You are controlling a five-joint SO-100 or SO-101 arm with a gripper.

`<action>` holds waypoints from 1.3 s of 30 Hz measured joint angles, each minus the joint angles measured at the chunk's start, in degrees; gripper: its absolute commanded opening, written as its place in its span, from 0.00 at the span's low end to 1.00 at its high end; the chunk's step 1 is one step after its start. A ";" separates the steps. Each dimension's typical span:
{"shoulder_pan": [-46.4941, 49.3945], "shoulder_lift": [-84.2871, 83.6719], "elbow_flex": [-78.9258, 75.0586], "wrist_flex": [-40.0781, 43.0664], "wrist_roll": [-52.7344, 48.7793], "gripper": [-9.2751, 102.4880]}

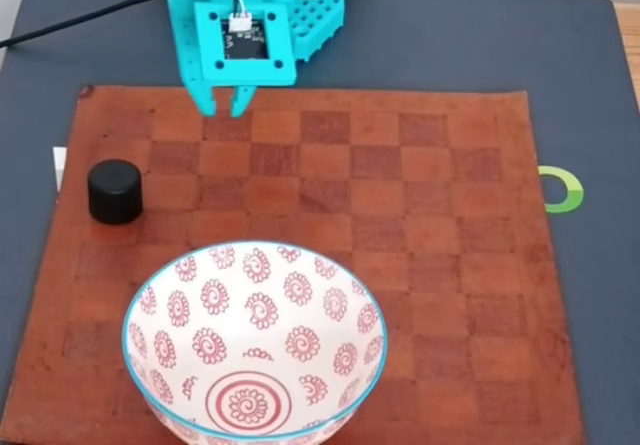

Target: Grasp a black cylinder and put it in a bowl.

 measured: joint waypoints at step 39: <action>10.02 -31.73 -13.01 0.00 -10.20 0.41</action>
